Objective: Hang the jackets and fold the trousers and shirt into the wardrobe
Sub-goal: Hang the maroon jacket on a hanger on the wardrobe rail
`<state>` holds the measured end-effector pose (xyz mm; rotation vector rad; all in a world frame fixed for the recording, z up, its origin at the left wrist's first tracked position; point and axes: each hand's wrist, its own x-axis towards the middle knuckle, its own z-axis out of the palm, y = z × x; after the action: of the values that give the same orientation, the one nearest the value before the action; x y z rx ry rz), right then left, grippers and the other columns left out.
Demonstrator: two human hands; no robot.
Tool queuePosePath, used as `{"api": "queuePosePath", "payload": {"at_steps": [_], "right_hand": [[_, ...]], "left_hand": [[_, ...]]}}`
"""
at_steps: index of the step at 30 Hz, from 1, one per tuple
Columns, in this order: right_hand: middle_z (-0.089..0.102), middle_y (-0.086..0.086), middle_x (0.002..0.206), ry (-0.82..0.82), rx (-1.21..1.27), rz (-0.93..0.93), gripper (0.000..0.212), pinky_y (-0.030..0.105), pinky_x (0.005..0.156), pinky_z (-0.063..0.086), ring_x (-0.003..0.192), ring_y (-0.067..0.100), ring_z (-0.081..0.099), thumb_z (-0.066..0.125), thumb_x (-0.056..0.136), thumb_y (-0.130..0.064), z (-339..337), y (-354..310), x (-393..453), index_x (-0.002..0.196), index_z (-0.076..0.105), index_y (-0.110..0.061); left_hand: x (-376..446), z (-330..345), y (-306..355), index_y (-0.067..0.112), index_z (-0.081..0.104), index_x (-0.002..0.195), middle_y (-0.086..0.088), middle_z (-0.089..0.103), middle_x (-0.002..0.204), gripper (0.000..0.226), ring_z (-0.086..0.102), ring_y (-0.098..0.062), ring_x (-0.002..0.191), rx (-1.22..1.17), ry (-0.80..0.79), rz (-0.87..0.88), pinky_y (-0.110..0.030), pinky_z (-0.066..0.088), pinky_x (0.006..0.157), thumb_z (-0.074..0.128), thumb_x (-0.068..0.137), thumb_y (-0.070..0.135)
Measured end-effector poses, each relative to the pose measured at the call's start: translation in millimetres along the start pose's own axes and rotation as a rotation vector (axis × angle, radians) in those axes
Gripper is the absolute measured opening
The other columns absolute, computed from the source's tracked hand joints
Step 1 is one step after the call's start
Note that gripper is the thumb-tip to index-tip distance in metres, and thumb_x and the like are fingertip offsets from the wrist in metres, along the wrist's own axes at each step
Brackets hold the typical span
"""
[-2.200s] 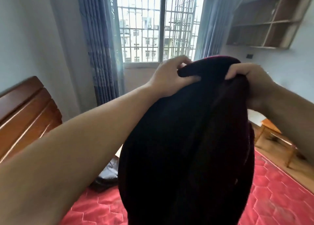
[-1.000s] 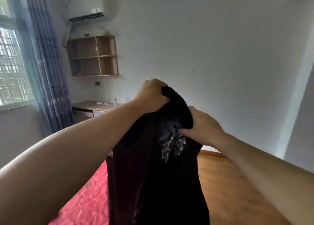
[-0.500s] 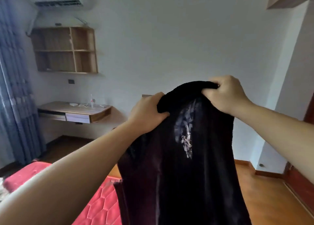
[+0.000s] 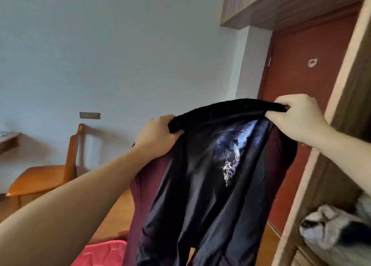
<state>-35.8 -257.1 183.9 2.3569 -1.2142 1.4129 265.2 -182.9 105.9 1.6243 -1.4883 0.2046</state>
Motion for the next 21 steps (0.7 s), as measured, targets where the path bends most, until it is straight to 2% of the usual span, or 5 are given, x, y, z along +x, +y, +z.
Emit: {"api": "queuePosePath", "payload": {"at_steps": [4, 7, 14, 18, 21], "right_hand": [[0.062, 0.001, 0.063, 0.017, -0.014, 0.094, 0.018, 0.031, 0.058, 0.037, 0.067, 0.020, 0.057, 0.068, 0.079, -0.024, -35, 59, -7, 0.064, 0.062, -0.014], [0.066, -0.011, 0.082, 0.007, 0.063, 0.195, 0.005, 0.029, 0.070, 0.038, 0.081, 0.012, 0.057, 0.069, 0.084, -0.025, -57, 92, -8, 0.084, 0.067, -0.021], [0.050, 0.001, 0.066, 0.010, 0.309, 0.441, 0.046, 0.029, 0.060, 0.027, 0.060, 0.013, 0.045, 0.058, 0.091, -0.038, -88, 154, -21, 0.082, 0.056, 0.007], [0.062, 0.010, 0.062, 0.019, 0.134, 0.403, 0.049, 0.028, 0.054, 0.036, 0.053, 0.017, 0.052, 0.059, 0.087, -0.048, -109, 175, -27, 0.081, 0.064, 0.001], [0.058, -0.006, 0.051, 0.047, -0.098, 0.330, 0.042, 0.017, 0.043, 0.032, 0.044, 0.007, 0.050, 0.058, 0.087, -0.051, -118, 192, -33, 0.069, 0.061, -0.012]], "left_hand": [[48, 23, 65, 0.032, 0.052, 0.066, 0.016, 0.053, 0.062, 0.025, 0.060, -0.025, 0.072, -0.060, 0.070, 0.169, -0.032, 0.043, 0.061, 0.070, 0.083, 0.040], [79, 40, 113, 0.022, 0.060, 0.073, 0.009, 0.058, 0.064, 0.026, 0.063, -0.027, 0.074, -0.078, 0.087, 0.256, -0.037, 0.050, 0.063, 0.069, 0.080, 0.045], [118, 88, 182, 0.028, 0.051, 0.054, 0.012, 0.052, 0.052, 0.041, 0.053, -0.009, 0.056, -0.073, 0.079, 0.329, -0.027, 0.034, 0.050, 0.069, 0.071, 0.060], [134, 124, 202, 0.025, 0.053, 0.058, 0.011, 0.053, 0.056, 0.046, 0.050, -0.017, 0.057, 0.015, 0.051, 0.376, -0.027, 0.034, 0.049, 0.065, 0.069, 0.068], [150, 155, 211, 0.028, 0.052, 0.059, 0.011, 0.055, 0.060, 0.043, 0.050, -0.020, 0.060, 0.023, 0.017, 0.452, -0.028, 0.034, 0.050, 0.064, 0.072, 0.067]]}}
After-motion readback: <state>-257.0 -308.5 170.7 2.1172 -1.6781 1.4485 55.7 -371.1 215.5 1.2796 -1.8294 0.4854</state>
